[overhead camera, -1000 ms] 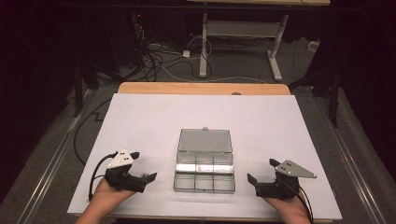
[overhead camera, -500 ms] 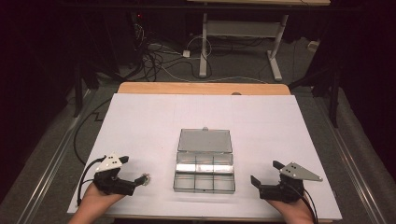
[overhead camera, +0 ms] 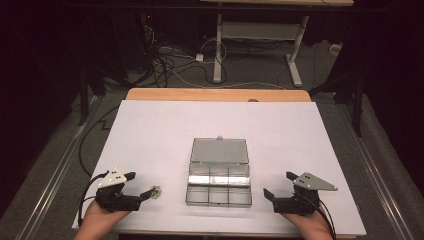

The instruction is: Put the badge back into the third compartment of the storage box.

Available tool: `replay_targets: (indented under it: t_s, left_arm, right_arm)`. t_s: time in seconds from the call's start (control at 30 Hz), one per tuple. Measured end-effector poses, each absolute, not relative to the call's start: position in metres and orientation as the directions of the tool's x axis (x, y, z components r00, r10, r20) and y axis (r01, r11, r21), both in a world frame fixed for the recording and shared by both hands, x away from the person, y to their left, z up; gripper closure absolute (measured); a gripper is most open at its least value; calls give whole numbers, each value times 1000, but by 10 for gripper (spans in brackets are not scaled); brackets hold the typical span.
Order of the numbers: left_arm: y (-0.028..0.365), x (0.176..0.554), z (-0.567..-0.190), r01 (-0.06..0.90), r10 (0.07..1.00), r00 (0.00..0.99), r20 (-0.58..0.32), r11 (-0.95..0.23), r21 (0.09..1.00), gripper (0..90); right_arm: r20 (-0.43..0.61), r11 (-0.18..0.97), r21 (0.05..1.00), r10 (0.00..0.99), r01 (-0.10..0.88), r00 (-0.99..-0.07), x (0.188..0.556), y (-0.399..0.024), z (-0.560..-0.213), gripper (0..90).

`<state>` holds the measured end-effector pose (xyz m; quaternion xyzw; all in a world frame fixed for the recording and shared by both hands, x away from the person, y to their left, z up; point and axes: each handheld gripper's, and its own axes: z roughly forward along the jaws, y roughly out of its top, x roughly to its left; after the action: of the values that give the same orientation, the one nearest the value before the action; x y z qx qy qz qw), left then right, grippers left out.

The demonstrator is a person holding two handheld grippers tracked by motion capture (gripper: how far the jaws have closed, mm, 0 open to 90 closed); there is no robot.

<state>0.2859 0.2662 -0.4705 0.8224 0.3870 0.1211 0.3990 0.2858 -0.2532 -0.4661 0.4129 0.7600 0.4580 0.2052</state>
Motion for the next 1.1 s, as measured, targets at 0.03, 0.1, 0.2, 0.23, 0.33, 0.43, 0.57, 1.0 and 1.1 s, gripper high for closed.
replay_targets:
  t_s: [0.03,0.1,0.2,0.23,0.33,0.43,0.57,1.0,1.1]
  left_arm:
    - [263,287,-472,542,730,675,-105,-395,742,103]
    - [257,288,-474,546,723,684,-95,-421,725,104]
    - [247,289,-476,543,711,699,-73,-463,700,120]
    - [244,289,-477,543,704,707,-67,-479,690,131]
    - [236,290,-479,541,697,716,-31,-527,656,146]
    - [232,290,-479,534,691,723,-10,-549,643,169]
    - [232,291,-478,529,686,727,-18,-543,652,235]
    - [233,289,-479,525,672,740,-28,-550,649,414]
    - [232,289,-479,524,673,740,-26,-551,650,415]
  right_arm:
    - [64,241,866,815,437,-576,286,-254,-467,6]
    - [66,237,867,817,439,-572,287,-256,-467,6]
    - [59,243,865,820,439,-569,286,-257,-467,6]
    - [58,242,865,822,440,-567,285,-258,-468,6]
    - [55,242,865,824,438,-564,283,-260,-468,6]
    - [55,240,865,827,441,-559,281,-261,-468,6]
    - [58,235,864,832,445,-552,279,-264,-468,6]
    - [58,237,863,832,447,-552,280,-264,-469,6]
    - [56,239,863,831,446,-554,280,-264,-469,6]
